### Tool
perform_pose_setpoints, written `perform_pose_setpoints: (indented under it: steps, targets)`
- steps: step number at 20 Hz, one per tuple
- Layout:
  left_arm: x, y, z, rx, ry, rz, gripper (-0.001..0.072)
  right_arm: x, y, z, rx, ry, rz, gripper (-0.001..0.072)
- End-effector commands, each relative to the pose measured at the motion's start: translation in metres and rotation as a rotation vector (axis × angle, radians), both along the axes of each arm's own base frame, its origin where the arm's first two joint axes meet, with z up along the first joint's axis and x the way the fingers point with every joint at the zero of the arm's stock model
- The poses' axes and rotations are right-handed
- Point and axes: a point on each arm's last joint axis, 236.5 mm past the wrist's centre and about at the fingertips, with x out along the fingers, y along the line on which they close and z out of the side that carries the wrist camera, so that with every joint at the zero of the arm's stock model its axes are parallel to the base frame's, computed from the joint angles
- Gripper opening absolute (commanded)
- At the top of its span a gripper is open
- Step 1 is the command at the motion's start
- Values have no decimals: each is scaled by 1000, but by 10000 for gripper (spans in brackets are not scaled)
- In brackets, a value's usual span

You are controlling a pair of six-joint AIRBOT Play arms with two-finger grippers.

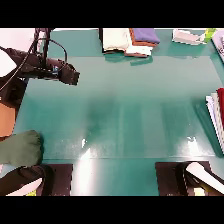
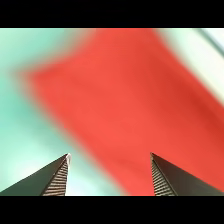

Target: Fold the shirts.

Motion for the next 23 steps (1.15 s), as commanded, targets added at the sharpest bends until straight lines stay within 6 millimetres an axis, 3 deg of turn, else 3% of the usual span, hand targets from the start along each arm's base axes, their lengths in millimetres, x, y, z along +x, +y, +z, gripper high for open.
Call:
perform_pose_setpoints:
  steps: [1, 3, 6, 9, 10, 13, 14, 23]
  targets:
    - [0, 0, 0, 1, 0, 0, 24, 97, 123, 30, 106, -123, 334, 576]
    - [2, -1, 2, -6, -12, 2, 24, 124, 207, 25, 122, -107, 553, 575]
    - [4, -1, 4, -9, -23, 4, 24, 134, 324, 8, 147, -74, 826, 574]
    - [4, -1, 4, -9, -23, 4, 24, 127, 400, -14, 125, -29, 1006, 571]
    - [4, -1, 4, -9, -23, 4, 24, 123, 417, -21, 106, -9, 1051, 508]
    - [4, -1, 4, -10, -24, 4, 24, 111, 449, -35, 81, 32, 1139, 115]
    - [4, -1, 4, -10, -23, 4, 24, 108, 454, -35, 80, 33, 1152, 23]
    - [4, -1, 4, -10, -24, 4, 24, 103, 457, -36, 85, 45, 1163, 22]
